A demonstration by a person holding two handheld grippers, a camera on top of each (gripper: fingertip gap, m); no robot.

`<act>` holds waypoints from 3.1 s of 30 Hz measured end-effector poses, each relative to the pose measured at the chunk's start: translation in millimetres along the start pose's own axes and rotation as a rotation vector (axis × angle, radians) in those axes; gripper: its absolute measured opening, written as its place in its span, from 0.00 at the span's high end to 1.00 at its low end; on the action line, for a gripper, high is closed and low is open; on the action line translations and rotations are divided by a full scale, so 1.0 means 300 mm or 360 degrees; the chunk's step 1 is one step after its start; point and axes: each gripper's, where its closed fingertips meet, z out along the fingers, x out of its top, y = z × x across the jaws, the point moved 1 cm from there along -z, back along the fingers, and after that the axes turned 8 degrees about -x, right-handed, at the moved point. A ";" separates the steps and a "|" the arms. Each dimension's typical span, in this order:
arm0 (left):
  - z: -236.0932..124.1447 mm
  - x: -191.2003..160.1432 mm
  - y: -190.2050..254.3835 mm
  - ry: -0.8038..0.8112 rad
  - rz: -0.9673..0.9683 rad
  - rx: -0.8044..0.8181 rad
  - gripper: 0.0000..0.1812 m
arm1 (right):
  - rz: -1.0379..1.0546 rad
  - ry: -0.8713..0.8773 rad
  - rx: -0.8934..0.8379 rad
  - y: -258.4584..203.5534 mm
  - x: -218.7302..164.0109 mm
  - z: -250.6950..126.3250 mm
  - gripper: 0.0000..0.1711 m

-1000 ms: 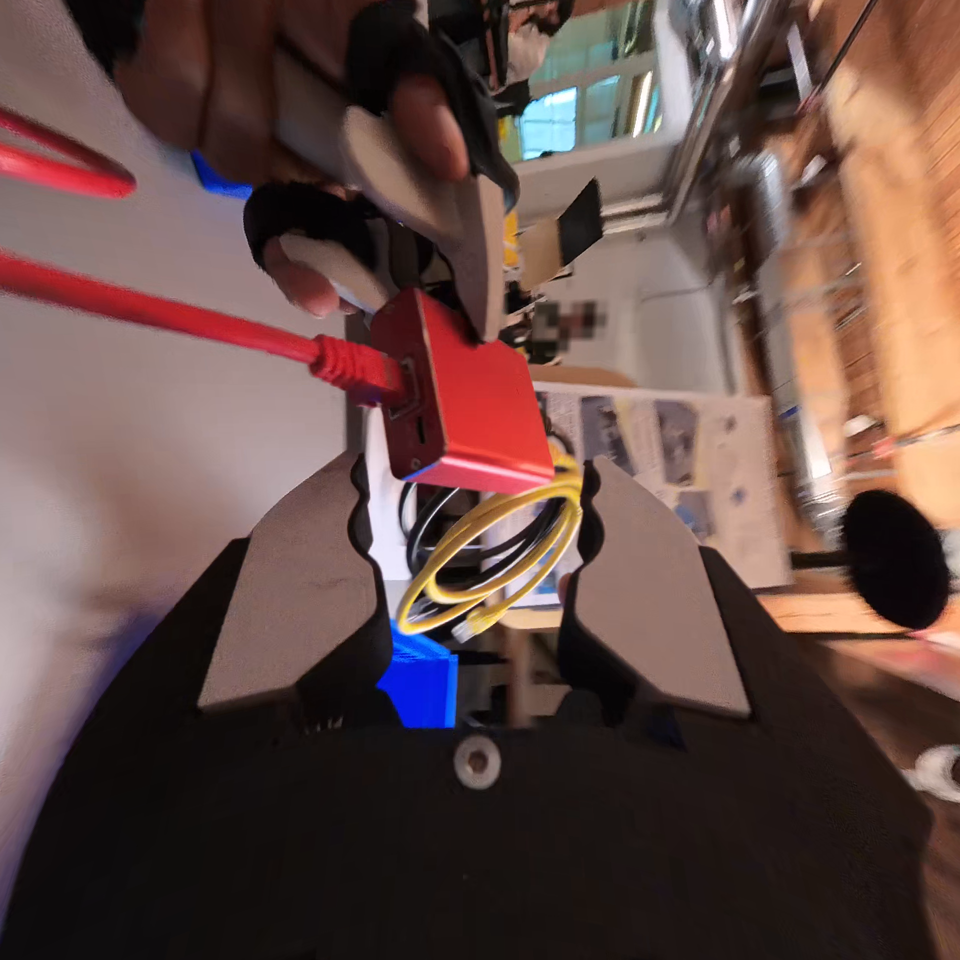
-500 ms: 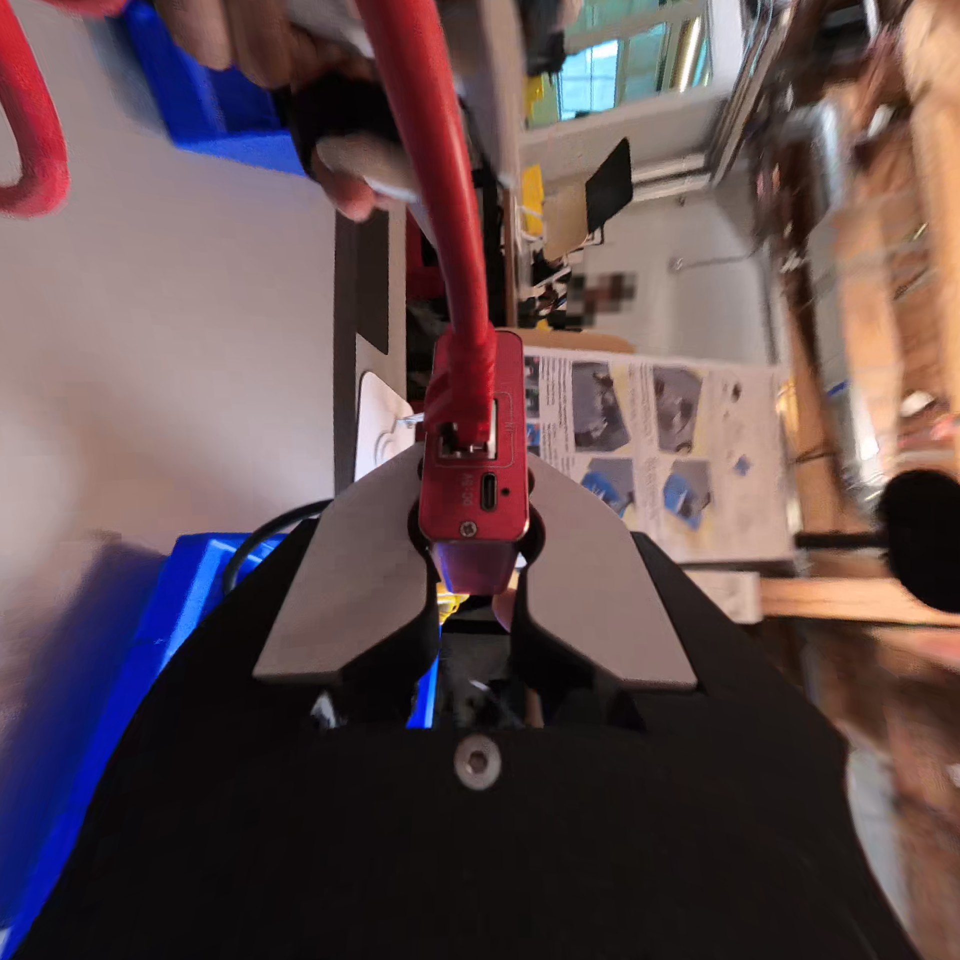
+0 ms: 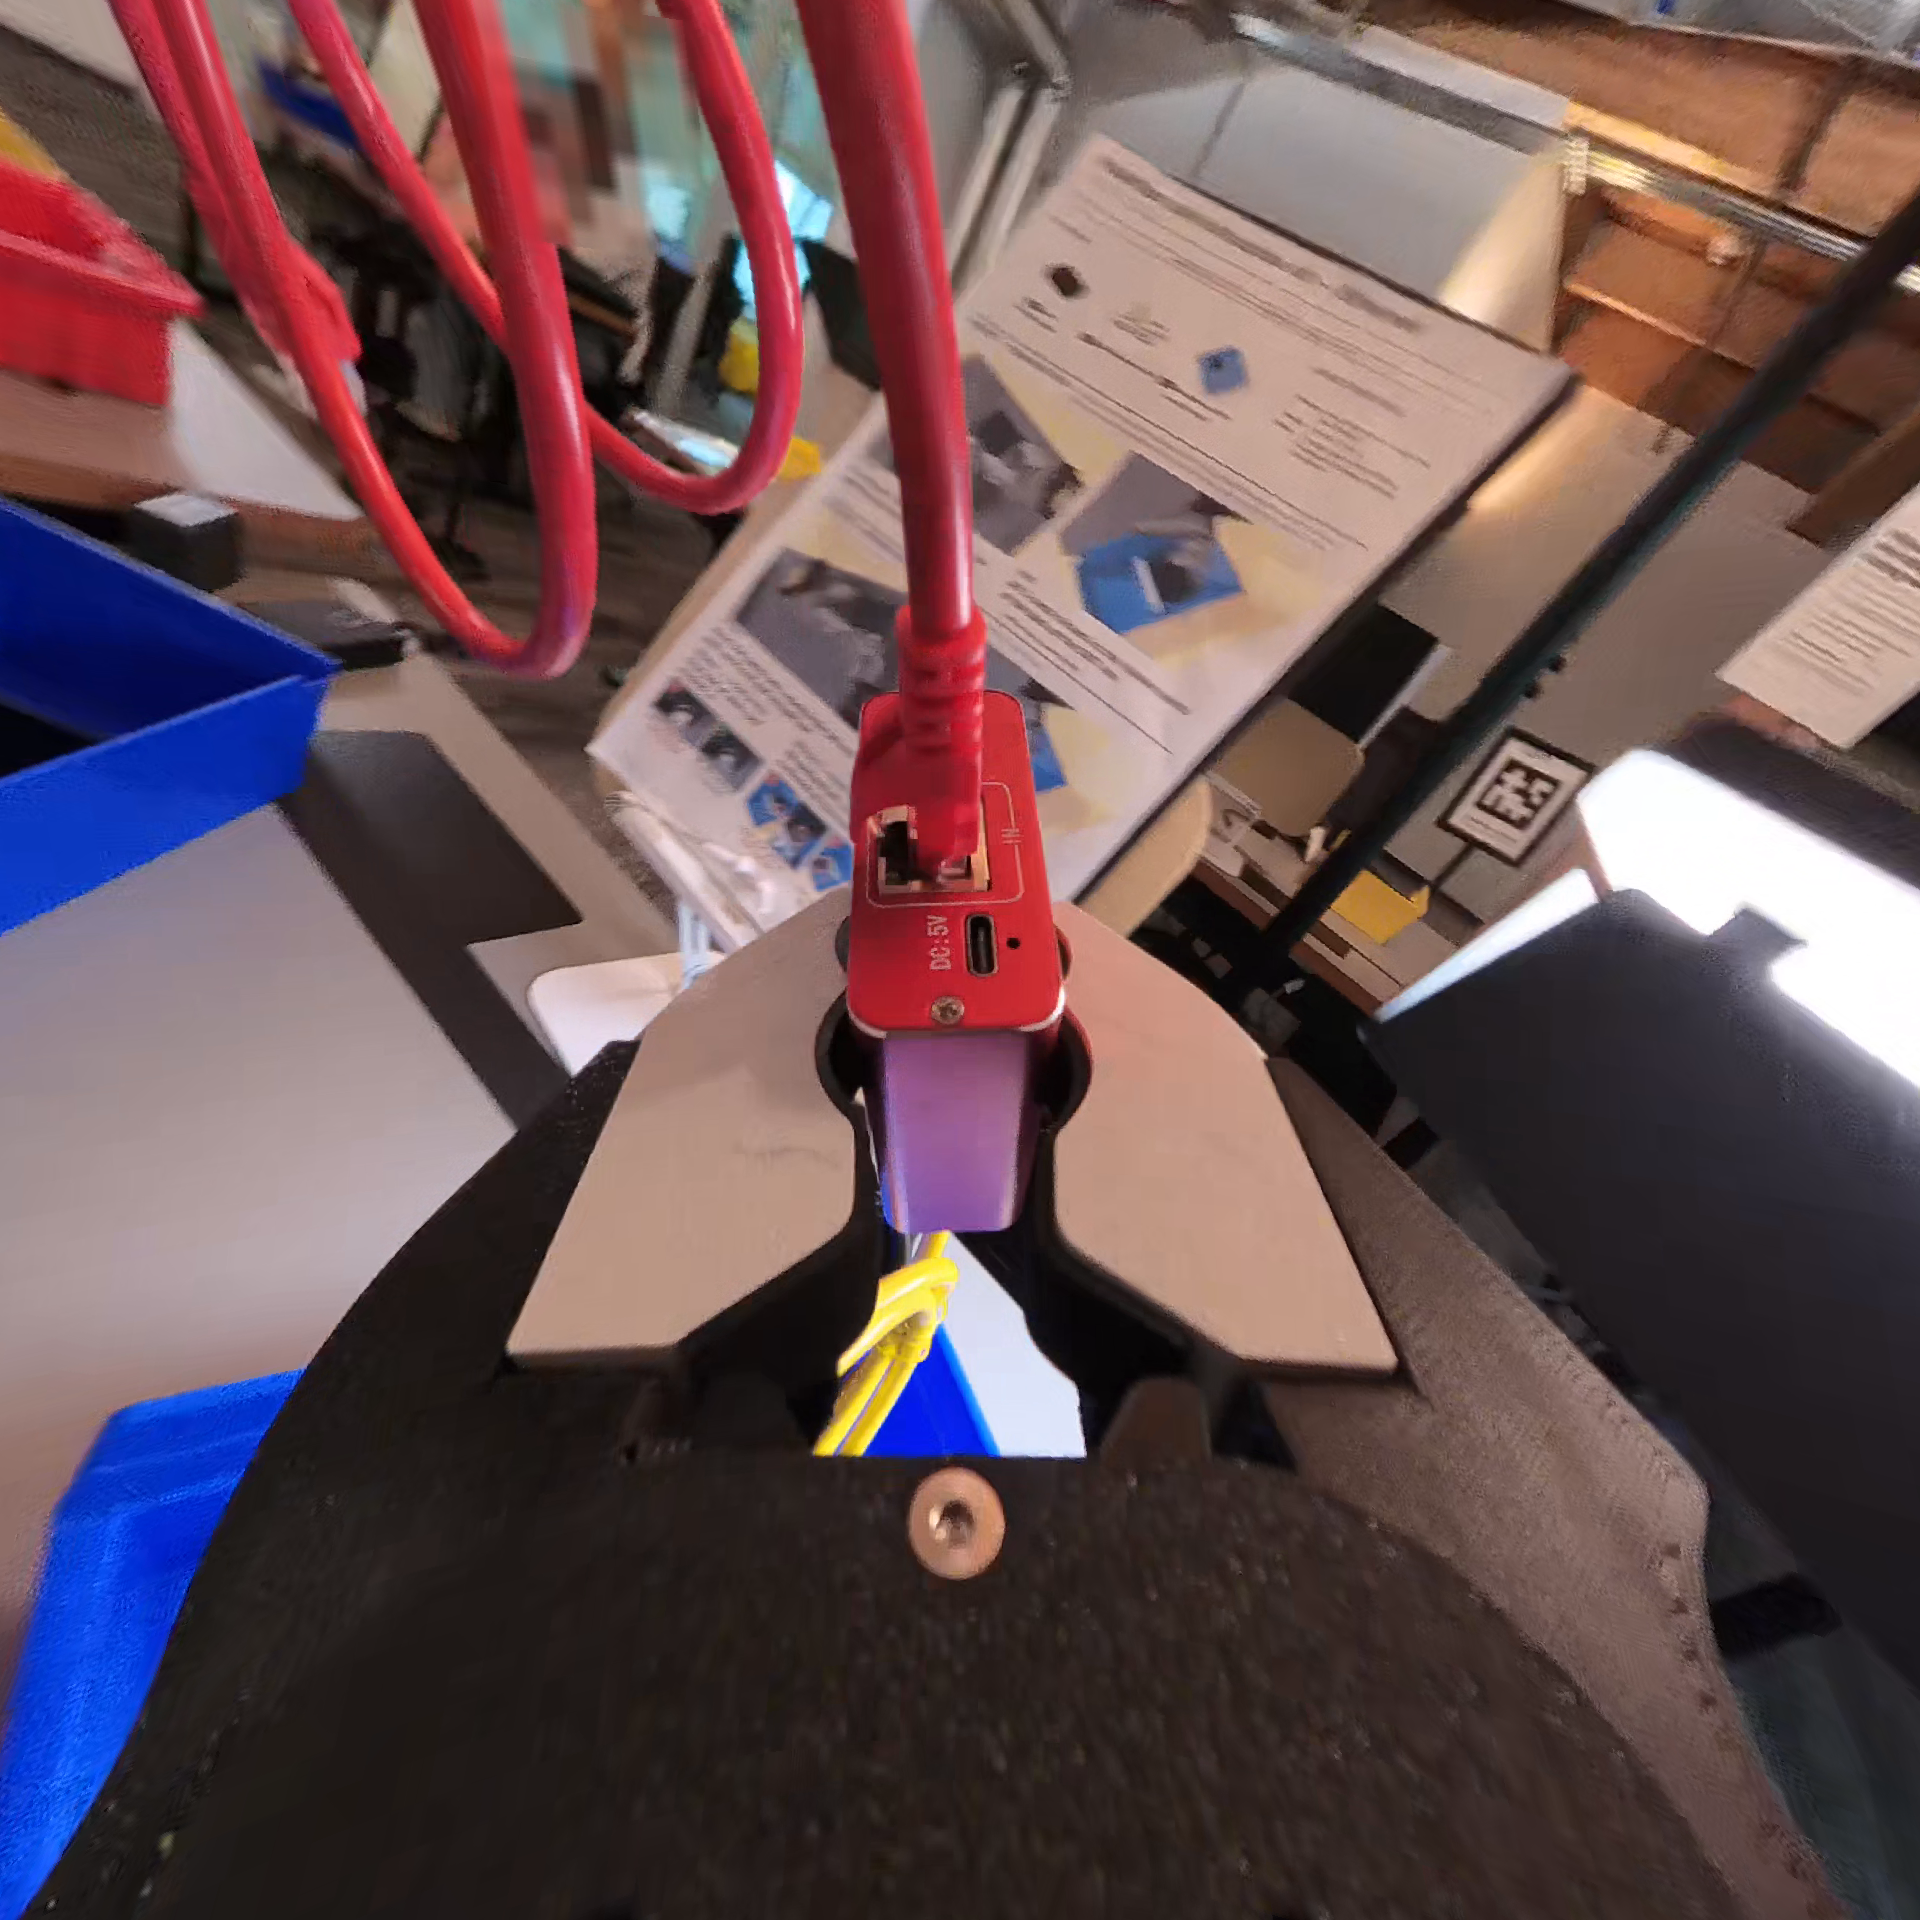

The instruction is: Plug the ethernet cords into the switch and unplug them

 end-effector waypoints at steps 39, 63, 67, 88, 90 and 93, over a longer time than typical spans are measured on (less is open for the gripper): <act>-0.017 -0.285 -0.131 -0.0401 -0.0127 0.0204 0.86 | 0.0035 -0.1665 0.0418 -0.056 -0.979 -0.004 0.81; -0.422 -0.008 -0.158 -0.0913 0.0854 0.1450 0.70 | -0.0803 -0.1749 0.0845 -0.782 -0.794 -0.371 0.67; -0.615 -0.094 -0.249 -0.1402 0.0767 0.1705 0.62 | -0.0910 -0.1660 0.0985 -0.804 -0.784 -0.370 0.80; -0.439 -0.320 -0.374 -0.2315 0.1484 0.1207 0.84 | -0.1339 -0.1099 0.1051 -1.038 -0.630 -0.718 0.81; -0.377 -0.343 -0.369 -0.2329 0.1576 0.1089 0.83 | -0.1340 -0.1056 0.1002 -1.041 -0.621 -0.720 0.81; -0.306 -0.335 -0.356 -0.2230 0.1641 0.1108 0.75 | -0.1054 -0.0911 0.0789 -1.022 -0.524 -0.714 0.80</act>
